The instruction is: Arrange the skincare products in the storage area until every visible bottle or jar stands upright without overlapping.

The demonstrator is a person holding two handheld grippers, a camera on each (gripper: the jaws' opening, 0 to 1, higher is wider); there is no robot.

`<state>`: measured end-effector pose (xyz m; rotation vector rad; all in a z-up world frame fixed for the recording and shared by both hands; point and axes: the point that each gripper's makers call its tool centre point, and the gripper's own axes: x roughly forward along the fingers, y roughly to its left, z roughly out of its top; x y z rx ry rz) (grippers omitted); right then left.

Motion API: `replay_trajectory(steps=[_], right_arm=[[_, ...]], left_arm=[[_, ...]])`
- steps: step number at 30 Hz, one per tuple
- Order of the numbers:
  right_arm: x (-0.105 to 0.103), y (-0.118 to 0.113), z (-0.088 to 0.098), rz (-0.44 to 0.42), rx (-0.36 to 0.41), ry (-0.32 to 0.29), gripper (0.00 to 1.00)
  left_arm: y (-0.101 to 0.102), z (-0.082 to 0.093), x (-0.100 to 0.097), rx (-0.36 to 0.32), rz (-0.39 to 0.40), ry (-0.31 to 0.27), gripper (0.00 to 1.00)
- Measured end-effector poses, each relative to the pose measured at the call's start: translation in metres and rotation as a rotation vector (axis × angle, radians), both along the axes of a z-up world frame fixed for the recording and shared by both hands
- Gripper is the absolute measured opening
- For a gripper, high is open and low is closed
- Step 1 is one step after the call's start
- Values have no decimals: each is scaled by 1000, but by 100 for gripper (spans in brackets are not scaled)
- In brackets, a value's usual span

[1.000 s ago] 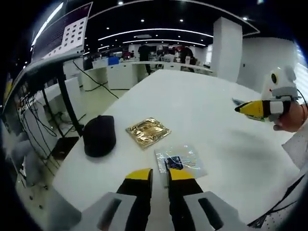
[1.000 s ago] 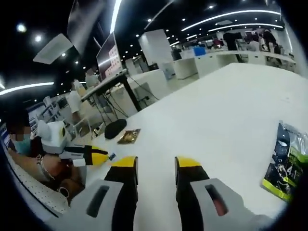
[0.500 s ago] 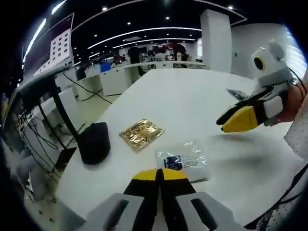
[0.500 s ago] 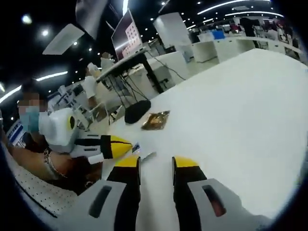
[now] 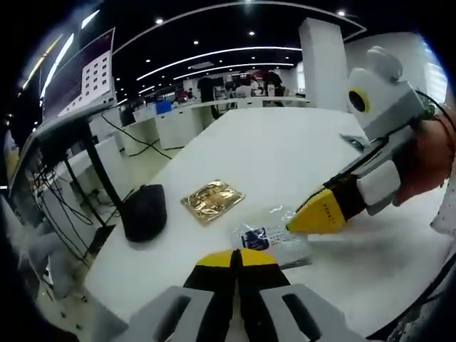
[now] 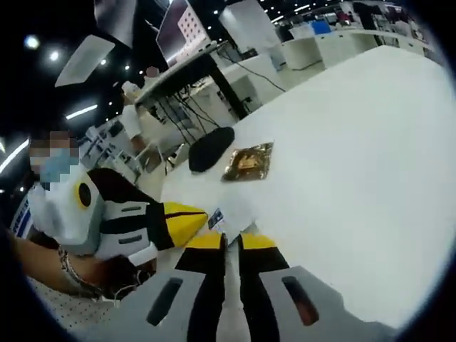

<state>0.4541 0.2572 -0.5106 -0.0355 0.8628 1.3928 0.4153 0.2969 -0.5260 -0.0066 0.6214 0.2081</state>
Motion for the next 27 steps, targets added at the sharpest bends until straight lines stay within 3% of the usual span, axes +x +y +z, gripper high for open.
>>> replay_trajectory(steps=[2,6,10,12,13,16,24,27], right_arm=[[1,3,2,6,5,-20,0],[3,6,5,80,-17,-160,0],[1,6,9,117,-7,-202,0],[3,3,14,128,8,-225,0],[3,2,20,142,38,-226,0],[7,-7,32,166,71,-255,0],[17,-29,49,174,132,-257,0],[18,-35,57,170,166,-234,0]], left_arm=[[0,0,0,1,0,1,0],[1,-2,1,1,8,-7,0],[1,-2,1,-23,4,-11,2],[3,1,0,-22,-1,-8,12],[3,5,1,-31,-2,-25,17],[-8,25,9,-151,-34,-138,21],[-24,41,16,-227,-111,-196,23],[-36,46,20,-322,-149,-232,25]])
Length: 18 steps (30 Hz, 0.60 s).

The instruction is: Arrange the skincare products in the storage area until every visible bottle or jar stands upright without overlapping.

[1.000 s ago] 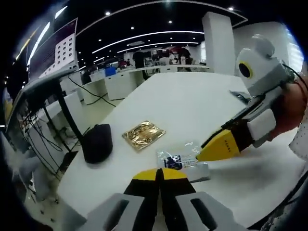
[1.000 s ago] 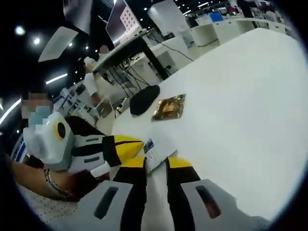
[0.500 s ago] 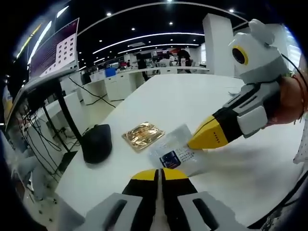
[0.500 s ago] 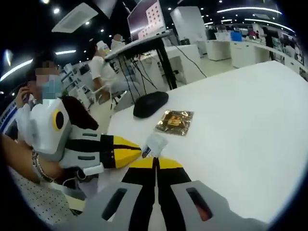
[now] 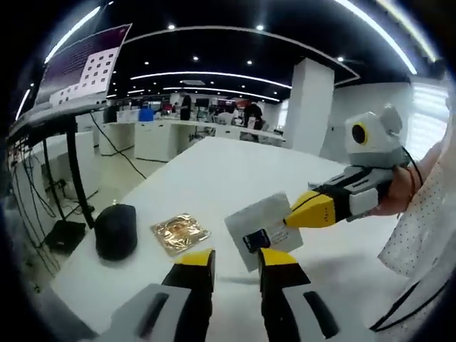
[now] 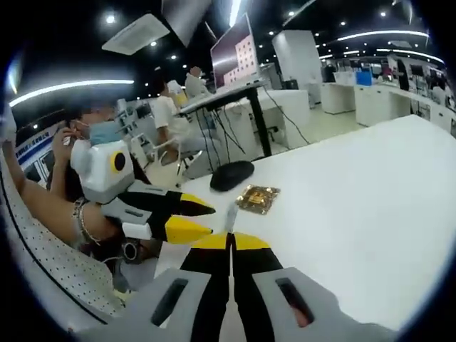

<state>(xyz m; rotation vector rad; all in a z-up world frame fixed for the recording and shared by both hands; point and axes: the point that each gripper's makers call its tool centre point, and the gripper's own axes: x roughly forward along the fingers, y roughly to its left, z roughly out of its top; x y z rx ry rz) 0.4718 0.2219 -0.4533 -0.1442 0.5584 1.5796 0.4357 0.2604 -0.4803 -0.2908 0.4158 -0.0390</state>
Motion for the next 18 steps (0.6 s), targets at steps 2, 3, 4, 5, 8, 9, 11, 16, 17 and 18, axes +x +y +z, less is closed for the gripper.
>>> replay_trajectory(steps=[2,3,4,5,8,9,11,16,17,18], right_arm=[[-1,-4,5,6,16,11,0],[-2,-6,8,14,30,16,0],[-2,-7,10,16,36,22,0],[-2,-8,12,17,42,28,0],[-2,-10,17,5,60,56,0],[-2,-12,17,-3,59,59,0],[-1,-13,17,-7,57,55,0],[12,-20,14,-67,54,69,0],[13,-21,13,-72,52,70,0],[13,-21,13,-78,51,73,0]], left_arm=[[-7,3,2,-40,-34,-10,26],[-11,5,3,-57,-53,-19,26],[-15,8,4,-84,-66,-31,26],[-17,11,6,-102,-73,-44,26],[-24,18,8,-141,-105,-61,21],[-24,19,8,-142,-107,-59,19],[-21,14,9,-108,-92,-23,12],[-23,16,15,-109,-92,-2,3],[-23,16,16,-114,-92,2,2],[-24,17,18,-115,-90,2,2]])
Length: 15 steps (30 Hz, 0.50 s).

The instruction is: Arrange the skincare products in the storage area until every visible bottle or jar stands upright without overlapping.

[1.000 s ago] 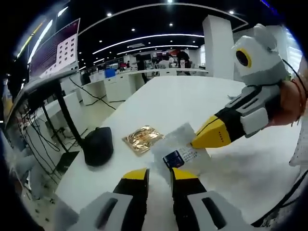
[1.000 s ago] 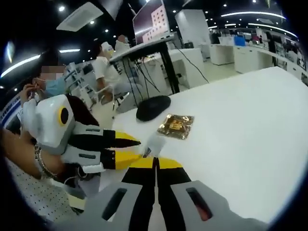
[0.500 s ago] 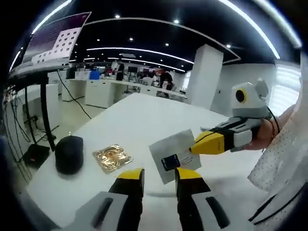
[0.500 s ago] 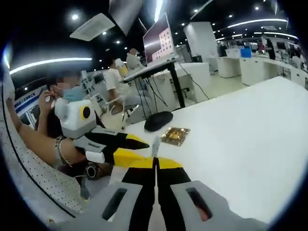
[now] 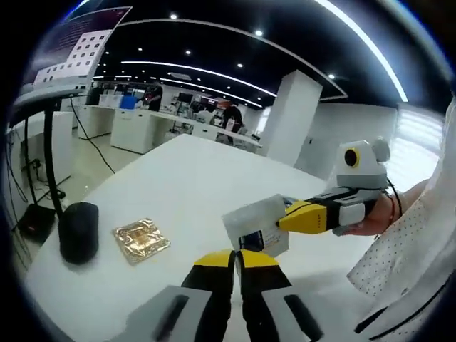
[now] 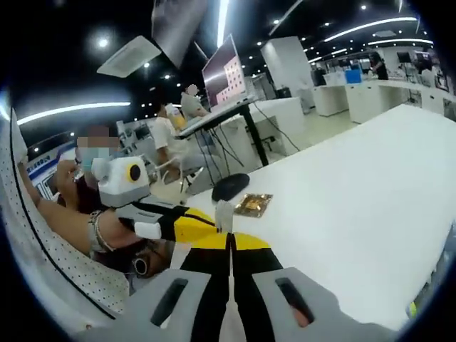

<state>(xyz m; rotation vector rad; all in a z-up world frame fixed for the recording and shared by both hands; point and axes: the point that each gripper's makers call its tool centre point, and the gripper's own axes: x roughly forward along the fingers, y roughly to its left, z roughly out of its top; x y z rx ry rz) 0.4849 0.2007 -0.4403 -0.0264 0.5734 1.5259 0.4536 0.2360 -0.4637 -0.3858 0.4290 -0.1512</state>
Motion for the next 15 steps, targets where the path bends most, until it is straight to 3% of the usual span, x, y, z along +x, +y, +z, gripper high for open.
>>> replay_trajectory(steps=[5,15], right_arm=[[7,-7,-6,-45,-24,28,0],[16,-17,-19,-95,-56,102,0]], left_arm=[[-7,5,5,2,-2,11,1],[-18,-2,11,5,-7,49,1]])
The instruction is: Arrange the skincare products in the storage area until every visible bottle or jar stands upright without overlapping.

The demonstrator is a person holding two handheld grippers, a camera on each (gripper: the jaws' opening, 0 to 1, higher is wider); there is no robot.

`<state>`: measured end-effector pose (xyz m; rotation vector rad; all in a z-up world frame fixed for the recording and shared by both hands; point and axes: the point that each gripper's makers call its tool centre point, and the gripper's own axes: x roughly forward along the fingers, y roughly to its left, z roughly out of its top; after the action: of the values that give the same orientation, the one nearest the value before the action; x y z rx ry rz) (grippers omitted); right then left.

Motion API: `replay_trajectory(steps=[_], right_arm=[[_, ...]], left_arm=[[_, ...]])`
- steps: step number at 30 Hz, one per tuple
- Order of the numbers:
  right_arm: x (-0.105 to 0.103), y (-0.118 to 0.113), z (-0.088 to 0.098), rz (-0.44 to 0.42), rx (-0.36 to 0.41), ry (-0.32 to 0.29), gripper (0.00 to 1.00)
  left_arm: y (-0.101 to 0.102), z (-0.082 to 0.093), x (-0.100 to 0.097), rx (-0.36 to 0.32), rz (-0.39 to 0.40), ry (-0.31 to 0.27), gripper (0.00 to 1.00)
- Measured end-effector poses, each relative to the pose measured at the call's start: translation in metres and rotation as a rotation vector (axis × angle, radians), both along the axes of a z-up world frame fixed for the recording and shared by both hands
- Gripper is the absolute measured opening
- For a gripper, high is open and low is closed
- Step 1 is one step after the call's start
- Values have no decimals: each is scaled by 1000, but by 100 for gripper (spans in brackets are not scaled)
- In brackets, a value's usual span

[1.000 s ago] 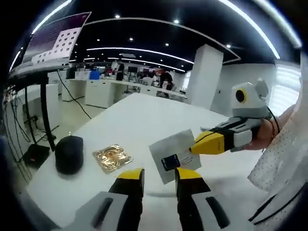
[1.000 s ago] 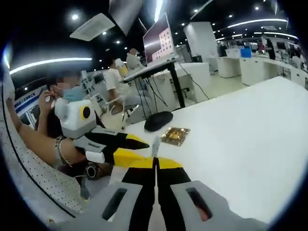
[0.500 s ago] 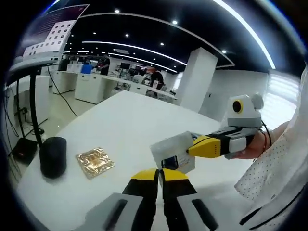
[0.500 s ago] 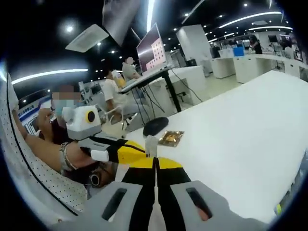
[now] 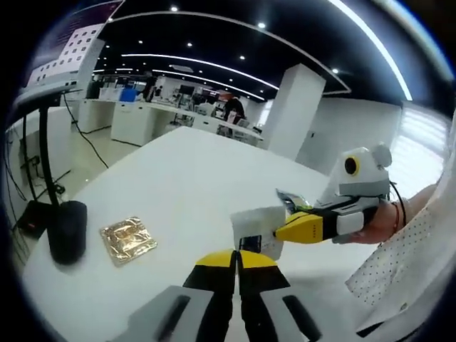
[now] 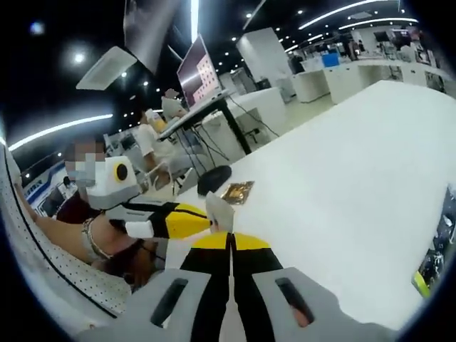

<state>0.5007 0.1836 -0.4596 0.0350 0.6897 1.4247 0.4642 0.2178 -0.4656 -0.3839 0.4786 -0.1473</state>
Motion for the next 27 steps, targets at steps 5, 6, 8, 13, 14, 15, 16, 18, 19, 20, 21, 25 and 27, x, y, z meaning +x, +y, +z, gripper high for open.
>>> replay_trajectory(steps=[5,6,8,13,14,15,16,18,19,20,21,25,27], right_arm=[[5,-5,-1,-20,-14,-10,0],[7,-7,1,-28,-13,-15,0],[10,-10,3,-44,-14,-33,0],[25,-23,9,-137,-10,-38,0],[29,-27,10,-167,-8,-35,0],[32,-30,10,-184,-6,-34,0],[35,-34,10,-198,-7,-36,0],[42,-42,8,-238,-17,-47,0],[46,-45,8,-255,-20,-49,0],[51,-49,6,-281,-27,-51,0],[54,-52,5,-294,-33,-56,0],[84,-68,-1,-393,-76,-121,0],[97,-74,-4,-427,-99,-141,0]], left_arm=[[-6,0,4,3,1,-1,0],[-7,0,5,6,1,-4,0],[-9,2,10,10,-1,-6,0],[-18,7,27,53,-46,-4,0],[-21,9,32,56,-58,-4,0],[-24,9,35,60,-68,-4,0],[-25,9,37,61,-72,-4,0],[-32,8,46,59,-99,7,0],[-36,6,52,62,-119,12,0],[-38,5,56,71,-134,17,0],[-40,3,61,79,-146,24,0],[-55,-3,96,111,-201,54,0],[-60,-8,111,135,-225,68,0]])
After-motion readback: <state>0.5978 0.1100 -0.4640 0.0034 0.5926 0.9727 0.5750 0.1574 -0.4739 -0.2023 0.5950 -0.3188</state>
